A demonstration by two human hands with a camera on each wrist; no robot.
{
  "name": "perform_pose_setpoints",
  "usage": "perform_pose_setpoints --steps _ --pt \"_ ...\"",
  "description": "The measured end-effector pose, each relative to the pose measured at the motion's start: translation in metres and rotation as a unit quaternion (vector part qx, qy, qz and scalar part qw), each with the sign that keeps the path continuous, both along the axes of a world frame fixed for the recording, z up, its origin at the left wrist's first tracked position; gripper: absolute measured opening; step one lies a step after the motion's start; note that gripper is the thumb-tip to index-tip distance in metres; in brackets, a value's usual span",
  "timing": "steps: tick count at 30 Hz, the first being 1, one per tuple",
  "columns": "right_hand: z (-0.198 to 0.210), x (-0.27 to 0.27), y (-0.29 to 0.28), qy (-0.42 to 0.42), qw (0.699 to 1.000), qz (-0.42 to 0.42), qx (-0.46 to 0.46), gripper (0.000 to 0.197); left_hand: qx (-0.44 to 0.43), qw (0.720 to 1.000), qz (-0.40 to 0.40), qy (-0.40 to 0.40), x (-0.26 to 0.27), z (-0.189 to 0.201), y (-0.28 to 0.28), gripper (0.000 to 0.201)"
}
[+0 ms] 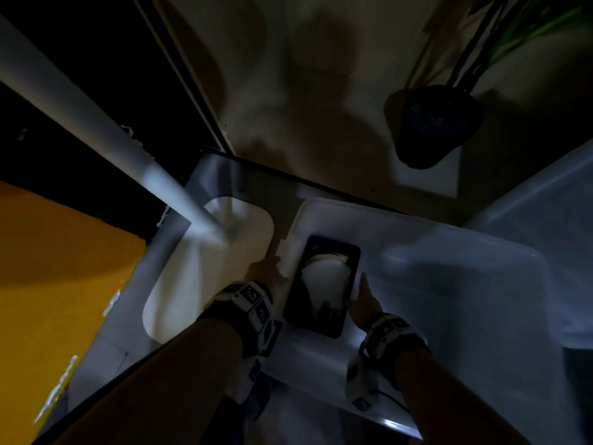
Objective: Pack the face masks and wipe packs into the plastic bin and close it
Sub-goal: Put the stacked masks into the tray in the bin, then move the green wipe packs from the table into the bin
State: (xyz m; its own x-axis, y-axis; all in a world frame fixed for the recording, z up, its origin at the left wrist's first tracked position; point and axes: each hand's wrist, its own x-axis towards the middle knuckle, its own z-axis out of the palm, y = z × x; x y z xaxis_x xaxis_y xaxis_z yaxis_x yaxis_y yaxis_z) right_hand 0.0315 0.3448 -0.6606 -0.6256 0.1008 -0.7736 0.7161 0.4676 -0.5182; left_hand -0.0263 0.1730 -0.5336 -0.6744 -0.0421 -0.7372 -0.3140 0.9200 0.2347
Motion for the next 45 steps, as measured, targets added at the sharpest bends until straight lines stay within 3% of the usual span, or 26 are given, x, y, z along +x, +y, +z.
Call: perform_pose_setpoints --steps 2,5,8,11,15,21,26,29,34,37,41,45 --pt "0.025 0.002 0.004 0.053 0.999 -0.004 0.012 0.057 0.013 1.000 -0.018 0.002 0.011 0.021 -0.001 0.059" --pt "0.089 0.002 0.010 0.094 0.993 0.036 0.063 0.066 0.033 0.998 -0.014 0.047 0.028 0.058 -0.005 0.049" --pt "0.162 -0.003 0.016 0.136 0.989 0.006 0.051 0.071 0.055 0.994 0.015 0.096 0.042 0.107 -0.015 0.044" --pt "0.234 -0.002 0.018 0.170 0.982 -0.009 0.082 0.055 0.094 0.987 0.019 0.129 0.059 0.161 -0.026 0.047" --pt "0.325 0.000 0.008 0.265 0.962 -0.048 0.053 0.054 0.159 0.967 0.008 0.200 0.083 0.224 -0.040 0.048" --pt "0.444 0.033 -0.044 0.394 0.912 -0.100 -0.055 0.036 0.277 0.909 0.009 0.312 0.129 0.299 -0.062 0.055" --pt "0.519 0.056 -0.089 0.478 0.873 -0.046 -0.084 0.023 0.349 0.841 0.066 0.410 0.155 0.345 -0.094 0.048" --pt "0.543 0.066 -0.123 0.498 0.862 -0.009 -0.095 0.019 0.344 0.799 0.123 0.477 0.163 0.370 -0.124 0.037" --pt "0.540 0.064 -0.181 0.457 0.884 0.085 -0.048 0.011 0.220 0.758 0.216 0.575 0.170 0.390 -0.175 0.036" --pt "0.533 0.061 -0.203 0.419 0.905 0.081 0.000 0.051 0.197 0.771 0.261 0.546 0.167 0.386 -0.189 0.041" --pt "0.518 0.051 -0.223 0.365 0.929 0.013 -0.054 0.075 0.257 0.807 0.257 0.465 0.153 0.375 -0.191 0.045" --pt "0.505 0.027 -0.229 0.332 0.925 -0.083 -0.167 0.094 0.366 0.766 0.325 0.417 0.146 0.381 -0.181 0.041"
